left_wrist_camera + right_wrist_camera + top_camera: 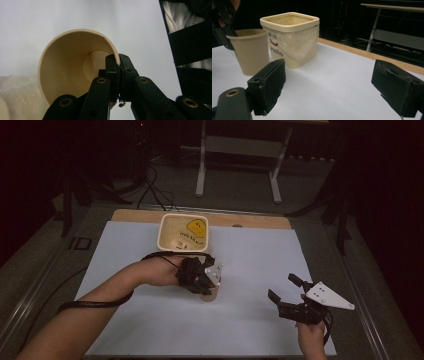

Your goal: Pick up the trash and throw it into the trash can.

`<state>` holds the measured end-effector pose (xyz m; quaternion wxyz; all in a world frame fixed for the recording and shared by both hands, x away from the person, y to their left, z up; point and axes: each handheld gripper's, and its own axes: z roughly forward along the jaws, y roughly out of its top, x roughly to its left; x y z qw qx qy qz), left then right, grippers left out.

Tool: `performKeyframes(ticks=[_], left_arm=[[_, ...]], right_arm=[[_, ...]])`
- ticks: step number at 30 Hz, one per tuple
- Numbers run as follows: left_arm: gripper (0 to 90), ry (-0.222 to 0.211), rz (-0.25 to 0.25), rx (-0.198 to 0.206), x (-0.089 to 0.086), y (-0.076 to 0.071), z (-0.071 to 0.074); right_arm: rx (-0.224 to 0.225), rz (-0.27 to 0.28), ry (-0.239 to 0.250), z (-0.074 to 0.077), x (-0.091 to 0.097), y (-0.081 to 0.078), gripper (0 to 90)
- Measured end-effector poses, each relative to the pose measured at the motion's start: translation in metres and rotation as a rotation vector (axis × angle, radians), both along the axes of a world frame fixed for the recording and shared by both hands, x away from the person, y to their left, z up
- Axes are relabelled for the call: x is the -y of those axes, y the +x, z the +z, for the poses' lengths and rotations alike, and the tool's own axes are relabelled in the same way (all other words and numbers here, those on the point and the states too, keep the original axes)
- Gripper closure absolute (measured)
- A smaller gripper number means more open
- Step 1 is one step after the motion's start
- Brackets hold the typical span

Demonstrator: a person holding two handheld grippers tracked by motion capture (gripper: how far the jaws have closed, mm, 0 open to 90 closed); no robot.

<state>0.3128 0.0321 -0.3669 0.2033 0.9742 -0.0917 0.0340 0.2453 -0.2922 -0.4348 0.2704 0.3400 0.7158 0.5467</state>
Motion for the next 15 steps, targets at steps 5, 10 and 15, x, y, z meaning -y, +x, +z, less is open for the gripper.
performKeyframes(ticks=[5,10,15], left_arm=[[88.7,-0.003,-0.012,0.002,-0.005,-0.004,0.011],[88.7,0.001,-0.012,0.008,-0.012,-0.005,0.021],[88.6,-0.003,0.004,0.016,-0.021,-0.004,0.030]], right_arm=[[-0.005,0.001,-0.002,0.000,-0.001,0.000,12.1],[-0.007,0.002,-0.005,-0.001,-0.002,0.001,12.0],[-0.009,0.003,-0.005,-0.001,-0.002,0.001,12.1]])
